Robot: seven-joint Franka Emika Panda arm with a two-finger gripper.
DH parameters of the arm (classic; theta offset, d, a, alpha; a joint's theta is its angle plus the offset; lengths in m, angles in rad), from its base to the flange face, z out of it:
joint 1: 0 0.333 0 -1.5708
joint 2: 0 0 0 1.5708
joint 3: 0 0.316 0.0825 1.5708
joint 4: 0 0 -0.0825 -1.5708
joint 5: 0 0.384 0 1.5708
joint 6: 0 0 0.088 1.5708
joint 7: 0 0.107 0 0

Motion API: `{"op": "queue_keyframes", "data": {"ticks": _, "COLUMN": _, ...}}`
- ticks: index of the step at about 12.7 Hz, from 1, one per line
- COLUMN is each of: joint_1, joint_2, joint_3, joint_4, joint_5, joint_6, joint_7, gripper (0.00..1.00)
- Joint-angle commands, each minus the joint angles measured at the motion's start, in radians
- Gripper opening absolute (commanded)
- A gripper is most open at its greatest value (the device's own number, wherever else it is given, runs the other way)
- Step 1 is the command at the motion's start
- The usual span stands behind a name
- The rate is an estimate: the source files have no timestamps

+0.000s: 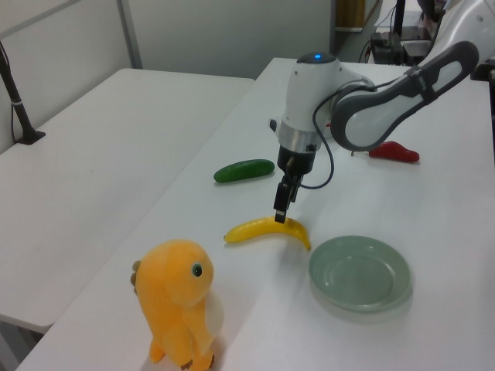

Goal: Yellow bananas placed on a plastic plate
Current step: 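Move the gripper over the yellow banana and lower it, then close the gripper on the banana's stem end and lift it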

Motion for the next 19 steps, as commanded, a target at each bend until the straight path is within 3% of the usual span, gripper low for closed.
{"op": "queue_keyframes", "data": {"ticks": 1, "joint_1": 0.012, "joint_2": 0.051, "joint_3": -0.007, "joint_4": 0.018, "joint_5": -0.038, "joint_6": 0.015, "joint_7": 0.010, "gripper": 1.00}}
{"op": "queue_keyframes", "data": {"ticks": 3, "joint_1": 0.019, "joint_2": 0.081, "joint_3": -0.007, "joint_4": 0.018, "joint_5": -0.099, "joint_6": 0.016, "joint_7": 0.012, "gripper": 1.00}}
{"op": "queue_keyframes", "data": {"ticks": 4, "joint_1": 0.037, "joint_2": 0.091, "joint_3": -0.010, "joint_4": 0.018, "joint_5": -0.121, "joint_6": 0.016, "joint_7": 0.018, "gripper": 0.78}}
{"op": "queue_keyframes", "data": {"ticks": 5, "joint_1": 0.038, "joint_2": 0.097, "joint_3": -0.012, "joint_4": 0.020, "joint_5": -0.127, "joint_6": 0.018, "joint_7": 0.024, "gripper": 0.41}}
{"op": "queue_keyframes", "data": {"ticks": 6, "joint_1": 0.038, "joint_2": 0.097, "joint_3": -0.012, "joint_4": 0.021, "joint_5": -0.126, "joint_6": 0.021, "joint_7": 0.024, "gripper": 0.30}}
{"op": "queue_keyframes", "data": {"ticks": 12, "joint_1": 0.030, "joint_2": 0.077, "joint_3": -0.015, "joint_4": 0.020, "joint_5": -0.133, "joint_6": 0.038, "joint_7": 0.027, "gripper": 0.28}}
{"op": "queue_keyframes", "data": {"ticks": 15, "joint_1": 0.012, "joint_2": -0.036, "joint_3": -0.015, "joint_4": -0.026, "joint_5": -0.132, "joint_6": 0.033, "joint_7": 0.033, "gripper": 0.28}}
{"op": "queue_keyframes", "data": {"ticks": 16, "joint_1": 0.006, "joint_2": -0.068, "joint_3": -0.015, "joint_4": -0.043, "joint_5": -0.133, "joint_6": 0.027, "joint_7": 0.032, "gripper": 0.19}}
{"op": "queue_keyframes", "data": {"ticks": 19, "joint_1": 0.004, "joint_2": -0.196, "joint_3": -0.015, "joint_4": -0.128, "joint_5": -0.127, "joint_6": 0.021, "joint_7": 0.035, "gripper": 0.19}}
